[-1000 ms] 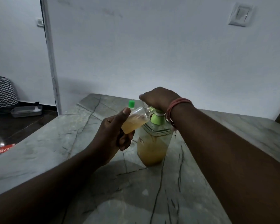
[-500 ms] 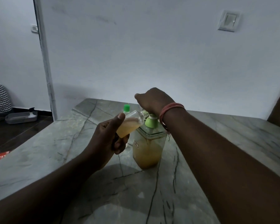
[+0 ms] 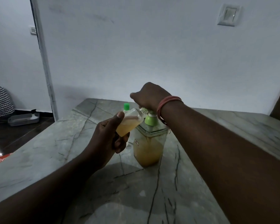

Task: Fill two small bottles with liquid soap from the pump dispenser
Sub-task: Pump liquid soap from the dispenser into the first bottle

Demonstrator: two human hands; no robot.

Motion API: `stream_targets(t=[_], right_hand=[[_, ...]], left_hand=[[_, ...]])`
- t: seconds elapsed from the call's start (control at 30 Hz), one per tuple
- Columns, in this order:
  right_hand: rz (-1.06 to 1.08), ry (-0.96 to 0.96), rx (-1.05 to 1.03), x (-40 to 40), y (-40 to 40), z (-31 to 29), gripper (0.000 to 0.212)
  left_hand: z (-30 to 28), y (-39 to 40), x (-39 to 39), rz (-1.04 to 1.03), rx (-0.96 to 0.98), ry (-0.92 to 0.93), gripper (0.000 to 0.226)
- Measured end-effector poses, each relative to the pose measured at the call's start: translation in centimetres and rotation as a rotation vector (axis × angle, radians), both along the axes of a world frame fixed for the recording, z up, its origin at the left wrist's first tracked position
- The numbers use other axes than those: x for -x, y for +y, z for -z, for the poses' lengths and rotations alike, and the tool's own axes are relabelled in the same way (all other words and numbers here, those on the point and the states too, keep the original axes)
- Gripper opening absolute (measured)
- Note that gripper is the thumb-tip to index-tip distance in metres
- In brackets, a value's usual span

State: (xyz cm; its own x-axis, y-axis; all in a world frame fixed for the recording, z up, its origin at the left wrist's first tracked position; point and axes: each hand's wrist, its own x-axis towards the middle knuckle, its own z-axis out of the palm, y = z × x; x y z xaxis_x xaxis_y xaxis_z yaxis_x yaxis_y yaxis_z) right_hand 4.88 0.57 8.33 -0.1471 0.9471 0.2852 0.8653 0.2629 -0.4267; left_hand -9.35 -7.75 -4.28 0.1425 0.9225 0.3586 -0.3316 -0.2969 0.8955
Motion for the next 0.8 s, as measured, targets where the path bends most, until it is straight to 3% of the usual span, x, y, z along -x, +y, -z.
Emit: stream_targets(t=[0.13, 0.4, 0.5, 0.6, 0.8], right_hand=[[0.014, -0.012, 0.099, -0.6, 0.2, 0.5, 0.025], [-0.019, -0.198, 0.081, 0.0, -0.5, -0.6, 0.026], [-0.028, -0.126, -0.023, 0.2, -0.4, -0.5, 0.033], [-0.043, -0.025, 0.044, 0.0, -0.3, 0.2, 0.036], [-0.023, -0.074, 0.107, -0.3, -0.7, -0.1, 0.031]], left_hand=[[0.1, 0.0, -0.2, 0.006, 0.001, 0.0, 0.072], [-0.1, -0.3, -0.1, -0.02, 0.023, 0.002, 0.075], [0.0, -0.1, 0.0, 0.001, 0.014, 0.005, 0.071], [0.1, 0.1, 0.1, -0.015, 0.017, -0.005, 0.068], [0.0, -0.1, -0.1, -0.009, 0.007, -0.009, 0.066]])
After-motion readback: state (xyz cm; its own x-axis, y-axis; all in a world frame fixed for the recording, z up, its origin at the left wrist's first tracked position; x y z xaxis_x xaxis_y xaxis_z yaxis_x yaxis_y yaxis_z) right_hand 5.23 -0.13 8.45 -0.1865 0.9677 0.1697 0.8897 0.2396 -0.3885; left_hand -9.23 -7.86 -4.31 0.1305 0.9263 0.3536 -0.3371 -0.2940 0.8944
